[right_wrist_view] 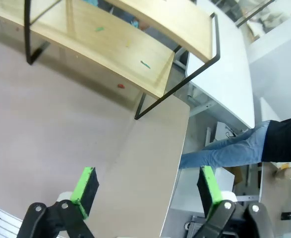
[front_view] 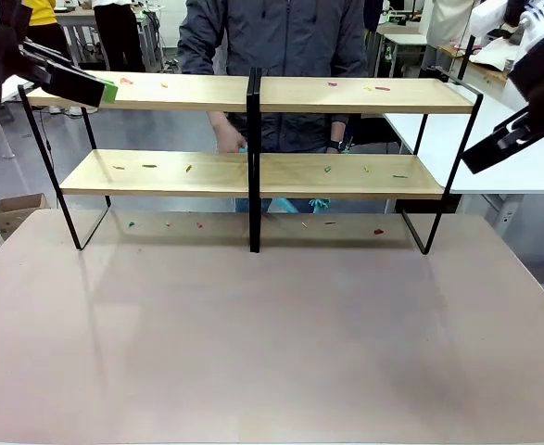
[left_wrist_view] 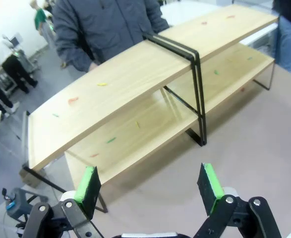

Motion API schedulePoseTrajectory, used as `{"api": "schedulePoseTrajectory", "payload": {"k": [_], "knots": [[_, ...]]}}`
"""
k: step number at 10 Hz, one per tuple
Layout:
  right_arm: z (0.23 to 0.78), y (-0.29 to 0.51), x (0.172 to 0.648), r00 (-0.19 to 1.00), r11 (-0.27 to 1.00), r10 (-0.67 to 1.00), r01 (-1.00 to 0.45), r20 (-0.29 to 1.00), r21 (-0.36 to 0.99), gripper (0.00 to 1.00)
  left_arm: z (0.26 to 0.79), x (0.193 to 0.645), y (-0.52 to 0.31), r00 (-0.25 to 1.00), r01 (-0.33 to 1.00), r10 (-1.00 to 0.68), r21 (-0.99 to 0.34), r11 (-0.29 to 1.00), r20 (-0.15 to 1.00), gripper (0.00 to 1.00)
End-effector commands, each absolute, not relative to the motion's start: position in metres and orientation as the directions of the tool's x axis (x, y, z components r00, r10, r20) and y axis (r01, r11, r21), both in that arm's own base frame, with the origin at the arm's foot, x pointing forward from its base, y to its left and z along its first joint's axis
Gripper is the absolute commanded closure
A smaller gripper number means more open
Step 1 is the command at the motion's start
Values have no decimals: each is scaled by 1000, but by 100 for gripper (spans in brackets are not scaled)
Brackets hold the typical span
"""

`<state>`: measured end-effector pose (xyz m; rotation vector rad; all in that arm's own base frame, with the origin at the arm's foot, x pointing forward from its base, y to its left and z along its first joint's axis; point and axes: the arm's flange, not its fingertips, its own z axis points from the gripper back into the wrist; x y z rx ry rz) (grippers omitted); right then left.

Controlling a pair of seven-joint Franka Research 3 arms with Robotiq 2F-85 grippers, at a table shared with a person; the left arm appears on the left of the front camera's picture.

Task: Clean the shelves.
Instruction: Pick up the Duster when the human hands it over.

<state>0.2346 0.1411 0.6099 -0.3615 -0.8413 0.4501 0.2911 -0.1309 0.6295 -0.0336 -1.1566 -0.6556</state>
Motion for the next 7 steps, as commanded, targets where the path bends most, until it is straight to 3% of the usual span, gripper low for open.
{"api": "schedulePoseTrajectory", "payload": {"k": [1,3,5,7], "knots": [[610,137,249,550,888,457,-235,700,-396,0,621,297,-133,235,517,-477,307,799,847,0],[615,137,256,558,911,410,-216,722,-351,0,619,298,-131,239,509,-458,291,810,856,0],[611,135,262,541,918,397,-221,742,-330,0,619,304,-137,328,434,-311,150,888,892,0],[607,131,270,540,927,375,-224,754,-300,0,618,301,-149,369,419,-299,130,899,880,0]]}}
